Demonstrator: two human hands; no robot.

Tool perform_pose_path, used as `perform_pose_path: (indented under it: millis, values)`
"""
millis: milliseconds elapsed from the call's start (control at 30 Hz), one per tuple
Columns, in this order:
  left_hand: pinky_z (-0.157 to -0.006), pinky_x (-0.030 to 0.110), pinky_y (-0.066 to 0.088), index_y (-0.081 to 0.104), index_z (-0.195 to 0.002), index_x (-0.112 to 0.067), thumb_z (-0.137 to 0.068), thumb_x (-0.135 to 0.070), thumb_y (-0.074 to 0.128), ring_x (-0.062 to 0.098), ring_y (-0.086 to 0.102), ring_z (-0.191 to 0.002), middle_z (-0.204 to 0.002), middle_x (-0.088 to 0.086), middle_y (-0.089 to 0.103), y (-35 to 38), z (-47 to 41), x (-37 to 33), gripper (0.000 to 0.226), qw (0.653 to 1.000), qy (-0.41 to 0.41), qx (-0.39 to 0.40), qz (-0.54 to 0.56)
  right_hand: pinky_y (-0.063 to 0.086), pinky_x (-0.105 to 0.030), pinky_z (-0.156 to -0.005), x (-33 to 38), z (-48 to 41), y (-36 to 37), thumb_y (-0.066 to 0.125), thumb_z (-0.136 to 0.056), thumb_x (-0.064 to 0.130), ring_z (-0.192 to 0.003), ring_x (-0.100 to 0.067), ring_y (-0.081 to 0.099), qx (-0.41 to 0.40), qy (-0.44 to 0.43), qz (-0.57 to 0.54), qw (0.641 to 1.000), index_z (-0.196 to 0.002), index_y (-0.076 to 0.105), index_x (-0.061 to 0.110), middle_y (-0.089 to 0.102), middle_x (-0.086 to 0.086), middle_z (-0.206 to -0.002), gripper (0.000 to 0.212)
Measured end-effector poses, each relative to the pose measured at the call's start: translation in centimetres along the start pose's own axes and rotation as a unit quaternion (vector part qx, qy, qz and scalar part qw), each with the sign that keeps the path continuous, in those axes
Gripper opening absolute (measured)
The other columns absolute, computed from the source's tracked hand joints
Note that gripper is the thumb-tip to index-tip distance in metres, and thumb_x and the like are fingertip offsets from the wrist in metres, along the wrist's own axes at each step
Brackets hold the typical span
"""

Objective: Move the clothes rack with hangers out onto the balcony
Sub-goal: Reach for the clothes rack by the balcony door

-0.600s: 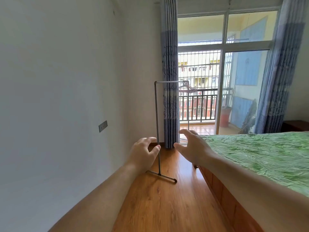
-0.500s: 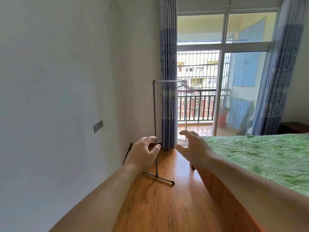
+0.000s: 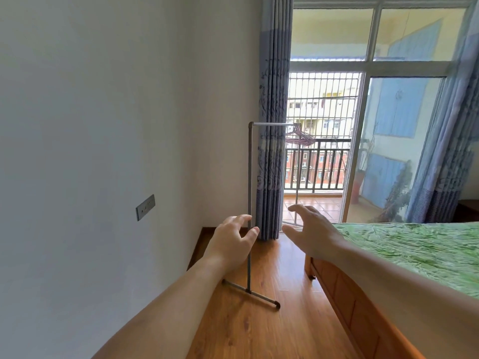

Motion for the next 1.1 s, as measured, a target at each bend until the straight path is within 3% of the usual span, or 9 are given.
perform_pose_path:
  millis: [233,433,600,767,1100]
  values:
    - [-0.102,0.040,0.042,0.044,-0.133,-0.037,-0.089,-0.055,0.044,0.016,0.040,-0.128,-0.143,-0.006,0.042,4.1,-9.7,4.0,0.047,1.000,-0.004,0.013,-0.022,0.045,-0.027,-0.080,-4.2,-9.8,3.7,0.054,-0.089,0.043,-0.110,-0.021,0.051,0.007,-0.015,-0.003,1.000,-0.139,0.038,0.021,0.046,-0.004,-0.137,0.057]
    - [-0.104,0.042,0.039,0.044,-0.133,-0.035,-0.089,-0.053,0.044,0.018,0.038,-0.129,-0.143,-0.004,0.042,10.0,-22.3,5.7,0.048,0.999,-0.001,0.020,-0.035,0.044,-0.036,-0.093,-11.0,-22.5,5.7,0.054,-0.089,0.043,-0.121,-0.023,0.046,0.003,-0.016,-0.014,1.000,-0.138,0.038,0.022,0.043,-0.003,-0.141,0.057]
    - [-0.105,0.040,0.038,0.043,-0.135,-0.032,-0.091,-0.050,0.045,0.017,0.038,-0.130,-0.144,-0.003,0.042,15.8,-32.6,5.6,0.047,0.998,0.015,0.043,-0.039,0.043,-0.035,-0.091,-16.9,-32.0,6.7,0.056,-0.088,0.044,-0.120,-0.023,0.046,-0.007,-0.008,-0.033,0.999,-0.138,0.040,0.022,0.044,-0.003,-0.140,0.057]
    - [-0.104,0.039,0.040,0.043,-0.135,-0.034,-0.092,-0.050,0.045,0.012,0.038,-0.130,-0.143,-0.009,0.044,20.2,-41.2,4.8,0.047,0.992,0.090,0.077,-0.050,0.043,-0.035,-0.093,-22.0,-40.1,7.0,0.058,-0.086,0.044,-0.118,-0.021,0.048,-0.021,0.005,-0.037,0.999,-0.135,0.042,0.022,0.048,-0.002,-0.137,0.056]
    - [-0.102,0.038,0.041,0.046,-0.134,-0.032,-0.091,-0.050,0.045,0.013,0.042,-0.125,-0.141,-0.006,0.046,31.1,-60.8,11.3,0.046,0.996,0.073,0.057,-0.015,0.043,-0.038,-0.098,-32.1,-57.5,12.9,0.060,-0.082,0.043,-0.121,-0.020,0.047,-0.021,0.024,-0.015,0.999,-0.134,0.044,0.024,0.046,-0.001,-0.139,0.057]
Point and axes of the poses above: each hand's wrist, its own z-axis away from the middle knuckle, its own y-axis out of the palm, x = y × z, the point moved 5 cm from there along -z, towards the middle knuckle
